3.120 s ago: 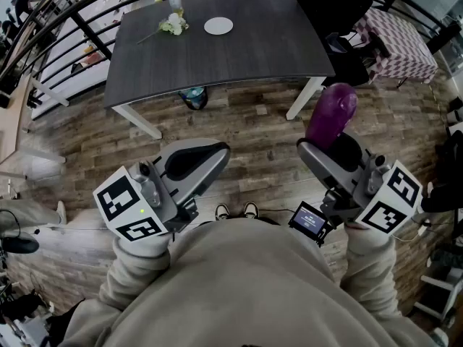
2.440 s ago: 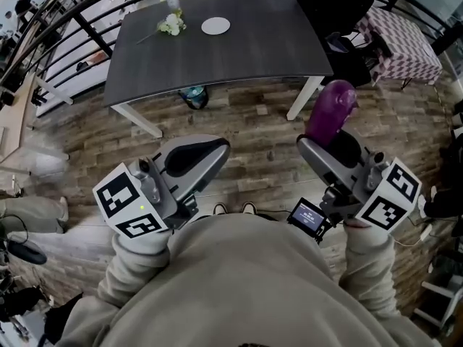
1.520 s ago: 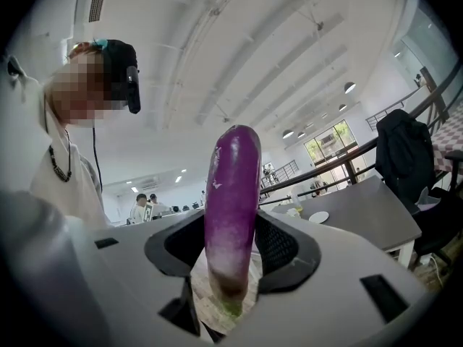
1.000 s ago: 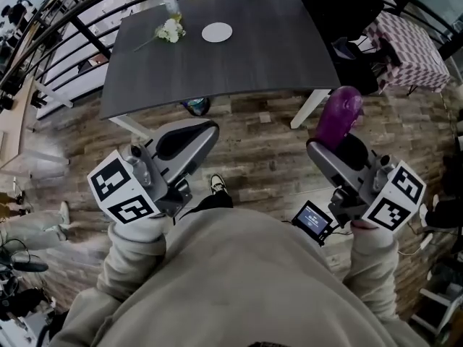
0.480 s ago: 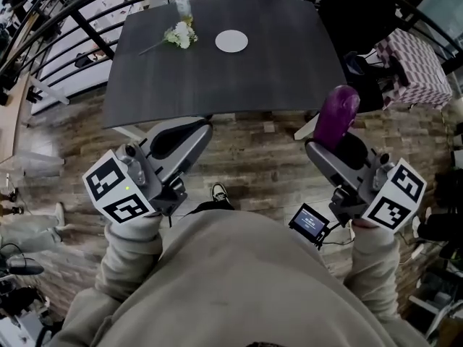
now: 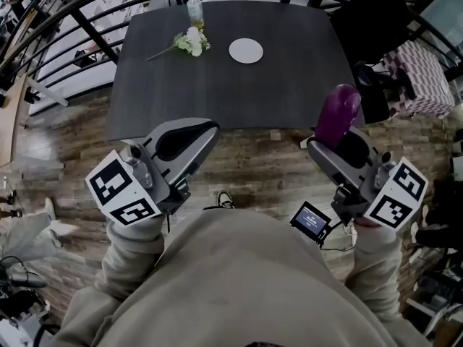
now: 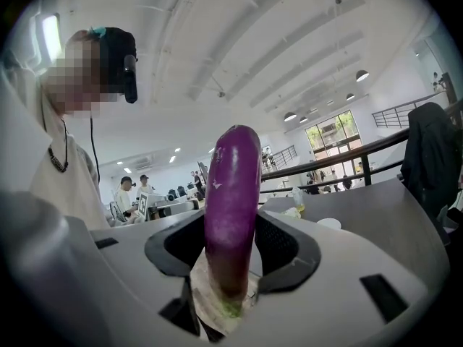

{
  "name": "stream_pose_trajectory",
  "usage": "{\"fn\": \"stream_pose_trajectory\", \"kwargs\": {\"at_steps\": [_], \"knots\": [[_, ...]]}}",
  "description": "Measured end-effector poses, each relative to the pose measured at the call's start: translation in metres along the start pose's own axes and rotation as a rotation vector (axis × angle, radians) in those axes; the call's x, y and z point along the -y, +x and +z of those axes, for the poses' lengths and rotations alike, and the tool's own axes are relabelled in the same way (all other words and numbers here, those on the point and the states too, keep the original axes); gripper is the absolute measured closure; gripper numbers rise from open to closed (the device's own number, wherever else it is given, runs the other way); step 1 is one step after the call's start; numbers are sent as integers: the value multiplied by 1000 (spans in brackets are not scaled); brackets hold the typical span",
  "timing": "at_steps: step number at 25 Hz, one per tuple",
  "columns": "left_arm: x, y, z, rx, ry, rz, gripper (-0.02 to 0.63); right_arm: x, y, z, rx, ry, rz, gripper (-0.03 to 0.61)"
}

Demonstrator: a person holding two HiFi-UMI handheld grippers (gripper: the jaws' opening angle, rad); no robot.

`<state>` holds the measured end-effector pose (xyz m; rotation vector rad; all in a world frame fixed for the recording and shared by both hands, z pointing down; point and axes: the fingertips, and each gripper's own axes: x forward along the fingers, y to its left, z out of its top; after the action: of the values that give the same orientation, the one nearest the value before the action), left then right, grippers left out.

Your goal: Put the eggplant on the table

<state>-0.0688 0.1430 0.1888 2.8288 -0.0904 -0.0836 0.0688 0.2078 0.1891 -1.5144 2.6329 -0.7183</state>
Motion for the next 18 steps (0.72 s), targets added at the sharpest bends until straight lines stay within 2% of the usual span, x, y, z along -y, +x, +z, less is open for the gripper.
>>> {"fn": "stream_pose_trajectory", "kwargs": {"at_steps": [18], "knots": [[-54,-16,-4,5,-75,13,609,17,84,8,-56,30,54,367]]}}
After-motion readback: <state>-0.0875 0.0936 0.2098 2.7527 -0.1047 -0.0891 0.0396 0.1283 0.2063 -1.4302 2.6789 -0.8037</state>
